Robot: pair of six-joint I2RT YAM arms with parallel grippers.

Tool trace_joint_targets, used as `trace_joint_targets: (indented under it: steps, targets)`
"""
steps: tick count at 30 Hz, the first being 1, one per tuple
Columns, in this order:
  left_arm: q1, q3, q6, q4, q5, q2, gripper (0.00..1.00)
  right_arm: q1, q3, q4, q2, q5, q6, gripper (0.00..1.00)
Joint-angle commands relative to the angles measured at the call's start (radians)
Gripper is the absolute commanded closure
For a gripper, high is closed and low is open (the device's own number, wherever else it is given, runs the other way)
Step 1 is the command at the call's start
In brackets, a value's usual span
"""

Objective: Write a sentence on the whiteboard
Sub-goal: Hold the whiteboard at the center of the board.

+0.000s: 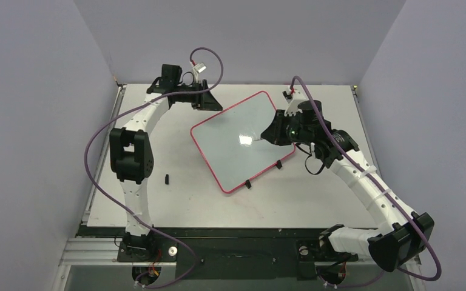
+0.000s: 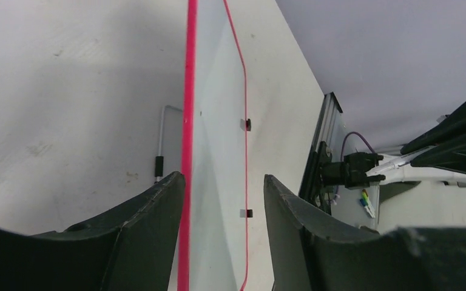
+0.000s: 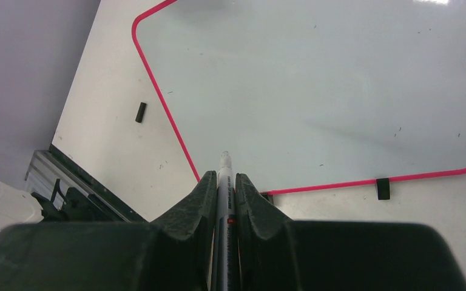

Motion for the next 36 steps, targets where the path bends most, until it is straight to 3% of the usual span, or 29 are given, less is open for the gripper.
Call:
trace_joint_targets:
  steps: [1,17,28,31,34,36]
  targets:
    - [-0.022,0.086,0.040,-0.037,0.129,0.058,0.53,0.024,0.073,0.014,0.036,0.039,-0.011,1.00]
    - [-0.026,0.095,0.056,-0.053,0.113,0.094,0.55,0.092,0.151,0.015,0.132,0.050,-0.017,1.00]
    - [-0.042,0.107,0.191,-0.249,0.083,0.154,0.61,0.139,0.172,0.089,0.181,0.055,-0.032,1.00]
    - [-0.047,0.109,0.200,-0.261,0.084,0.157,0.70,0.175,0.195,0.115,0.212,0.097,-0.050,1.00]
    - [-0.050,0.108,0.202,-0.259,0.084,0.150,0.89,0.213,0.216,0.135,0.250,0.172,-0.081,1.00]
    - [-0.050,0.106,0.203,-0.256,0.084,0.143,0.94,0.244,0.232,0.153,0.277,0.214,-0.100,1.00]
